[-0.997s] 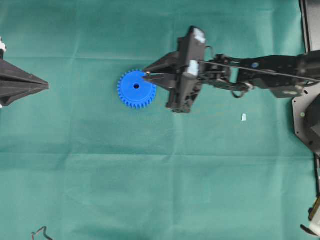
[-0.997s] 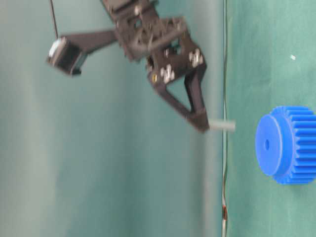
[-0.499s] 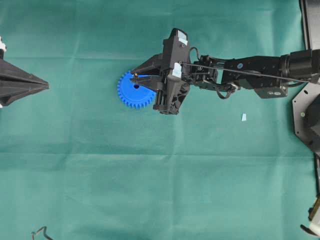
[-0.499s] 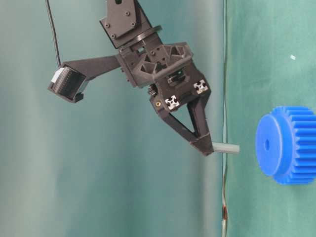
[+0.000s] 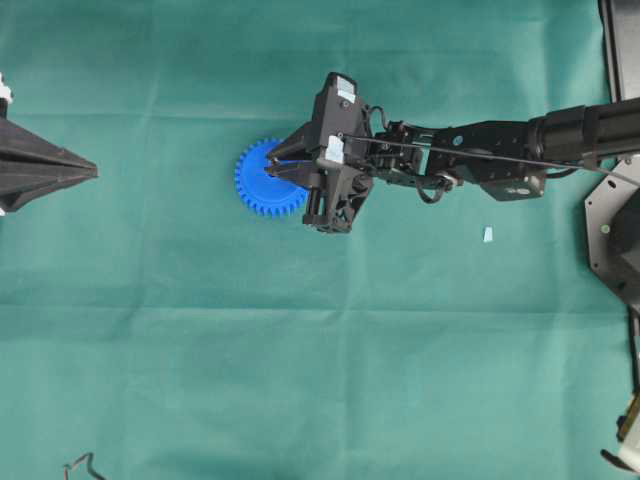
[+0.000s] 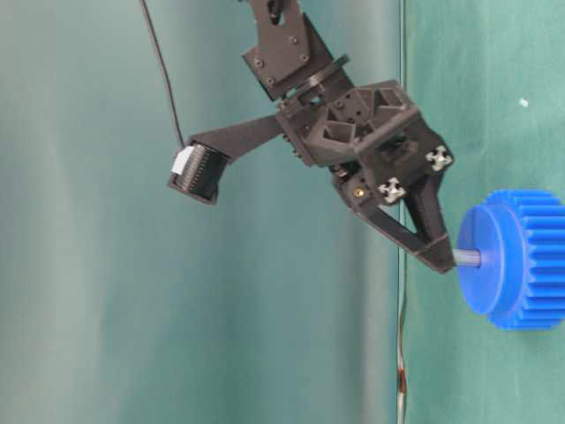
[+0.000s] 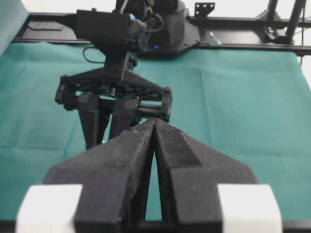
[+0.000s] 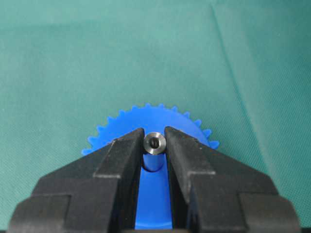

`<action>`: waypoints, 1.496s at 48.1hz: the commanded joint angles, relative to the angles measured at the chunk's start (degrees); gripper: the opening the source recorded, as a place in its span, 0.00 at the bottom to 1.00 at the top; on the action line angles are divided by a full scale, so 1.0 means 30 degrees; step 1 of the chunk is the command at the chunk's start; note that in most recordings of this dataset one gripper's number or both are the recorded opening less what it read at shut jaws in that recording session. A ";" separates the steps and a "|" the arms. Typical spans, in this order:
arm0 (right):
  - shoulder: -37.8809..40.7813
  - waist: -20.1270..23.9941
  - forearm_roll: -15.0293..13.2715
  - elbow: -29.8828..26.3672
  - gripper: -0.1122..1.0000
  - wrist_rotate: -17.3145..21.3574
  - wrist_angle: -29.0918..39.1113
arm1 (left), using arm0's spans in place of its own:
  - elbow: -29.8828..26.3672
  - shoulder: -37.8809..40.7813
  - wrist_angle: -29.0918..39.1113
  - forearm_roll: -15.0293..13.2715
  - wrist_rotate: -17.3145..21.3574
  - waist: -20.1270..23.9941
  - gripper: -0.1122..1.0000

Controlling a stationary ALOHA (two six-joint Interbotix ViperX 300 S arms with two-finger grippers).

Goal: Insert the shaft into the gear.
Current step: 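Lower the shaft into the blue gear's center hole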

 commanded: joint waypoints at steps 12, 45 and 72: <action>0.0264 -0.0088 0.0117 -0.0176 0.27 0.0088 -0.0410 | -0.0469 0.0117 -0.0117 0.0059 0.0029 0.0059 0.10; 0.0762 -0.0059 0.0117 -0.0264 0.27 0.0088 -0.0762 | -0.0469 0.0117 0.0059 0.0059 0.0059 0.0059 0.10; 0.0264 -0.0029 0.0205 -0.0264 0.92 0.0088 -0.0908 | -0.0498 0.0088 0.0117 0.0059 0.0029 0.0059 0.10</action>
